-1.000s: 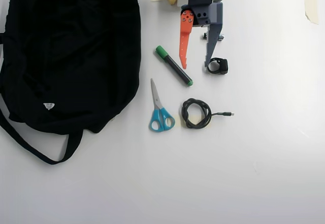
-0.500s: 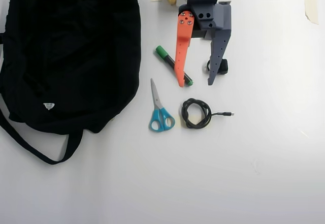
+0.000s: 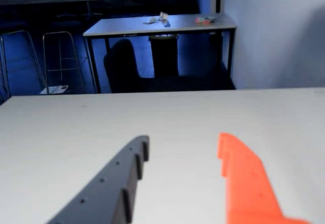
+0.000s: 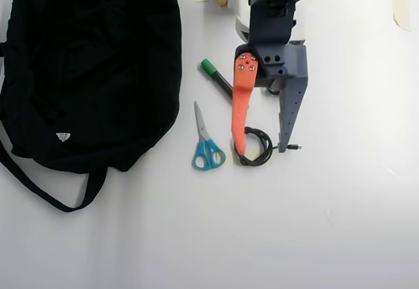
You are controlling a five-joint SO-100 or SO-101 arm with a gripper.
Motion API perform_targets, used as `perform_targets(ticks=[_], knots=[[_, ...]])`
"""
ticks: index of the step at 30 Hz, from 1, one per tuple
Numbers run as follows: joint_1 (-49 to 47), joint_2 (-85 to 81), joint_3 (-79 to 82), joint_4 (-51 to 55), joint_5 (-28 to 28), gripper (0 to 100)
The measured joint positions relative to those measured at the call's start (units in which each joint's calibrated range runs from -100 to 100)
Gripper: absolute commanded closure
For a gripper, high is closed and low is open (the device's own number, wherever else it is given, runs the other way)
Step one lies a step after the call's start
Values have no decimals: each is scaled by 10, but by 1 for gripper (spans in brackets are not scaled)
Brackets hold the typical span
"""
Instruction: Put the green marker into the black bag
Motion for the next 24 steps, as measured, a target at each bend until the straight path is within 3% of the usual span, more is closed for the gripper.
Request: perform_targets(ticks=[18, 24], knots=[[-25, -1, 31, 23, -10, 80], [-26, -42, 31, 280, -10, 81]])
